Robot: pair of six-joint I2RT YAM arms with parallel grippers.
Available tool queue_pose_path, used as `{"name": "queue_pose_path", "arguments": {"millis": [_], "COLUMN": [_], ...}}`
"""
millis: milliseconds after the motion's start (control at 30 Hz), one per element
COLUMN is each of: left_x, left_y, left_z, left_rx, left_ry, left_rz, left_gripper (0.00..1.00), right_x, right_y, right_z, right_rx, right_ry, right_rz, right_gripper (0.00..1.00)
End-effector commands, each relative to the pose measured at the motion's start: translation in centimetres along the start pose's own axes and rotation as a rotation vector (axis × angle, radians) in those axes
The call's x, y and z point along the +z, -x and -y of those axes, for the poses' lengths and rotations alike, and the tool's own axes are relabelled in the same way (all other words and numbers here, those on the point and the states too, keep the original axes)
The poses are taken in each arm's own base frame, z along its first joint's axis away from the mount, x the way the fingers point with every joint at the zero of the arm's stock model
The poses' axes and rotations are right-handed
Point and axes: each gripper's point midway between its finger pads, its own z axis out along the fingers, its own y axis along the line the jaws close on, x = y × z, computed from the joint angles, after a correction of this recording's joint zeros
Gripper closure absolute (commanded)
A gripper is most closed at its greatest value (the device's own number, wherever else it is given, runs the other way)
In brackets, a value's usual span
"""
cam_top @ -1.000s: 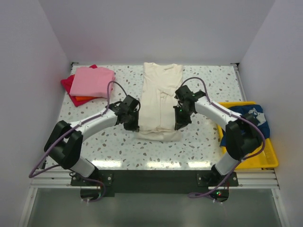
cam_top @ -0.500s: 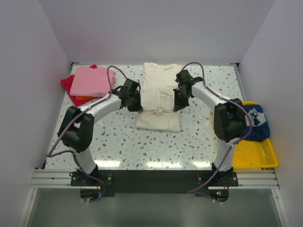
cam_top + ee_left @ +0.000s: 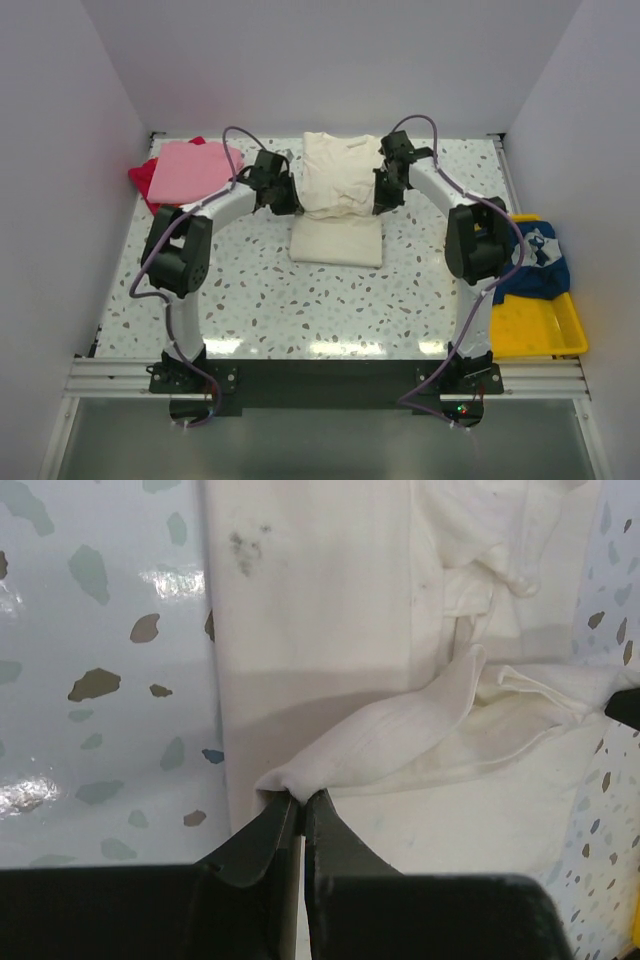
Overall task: Fold and stack the t-shirts
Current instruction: Fold the tshirt
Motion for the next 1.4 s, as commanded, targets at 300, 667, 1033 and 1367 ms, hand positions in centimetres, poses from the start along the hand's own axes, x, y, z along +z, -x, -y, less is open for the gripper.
{"name": "queue_pose_path", "arguments": {"millis": [300,667,1033,1367], "left_x": [0.9,-3.4,-4.6,-4.4], "left_y": [5.5,6.6,-1.0,-5.1], "left_z": [0.2,-0.1,-1.9,-1.2], "left_rx": [0.047,0.067,0.073,0.066], "left_ry": [-0.059,-0.027,-0.01,-0.02], "left_rz": [0.12,0.21,0.097,0.029], "left_gripper": [0.88,0.03,0.1,0.11], "right_x": [0.7,-4.9,-5.5,-3.4], "right_y": [2.9,6.1,-0.1,-8.4], "right_z": [1.1,-0.8,-1.0,0.3], "right_rx": [-0.015,-0.032,0.018,0.099], "right_ry": [-0.021,0.05,0.139,0.154], "right_rz": [0.056,0.187,0.099,-0.031], "right_gripper": [1.0,0.46,0.45,0.46]}}
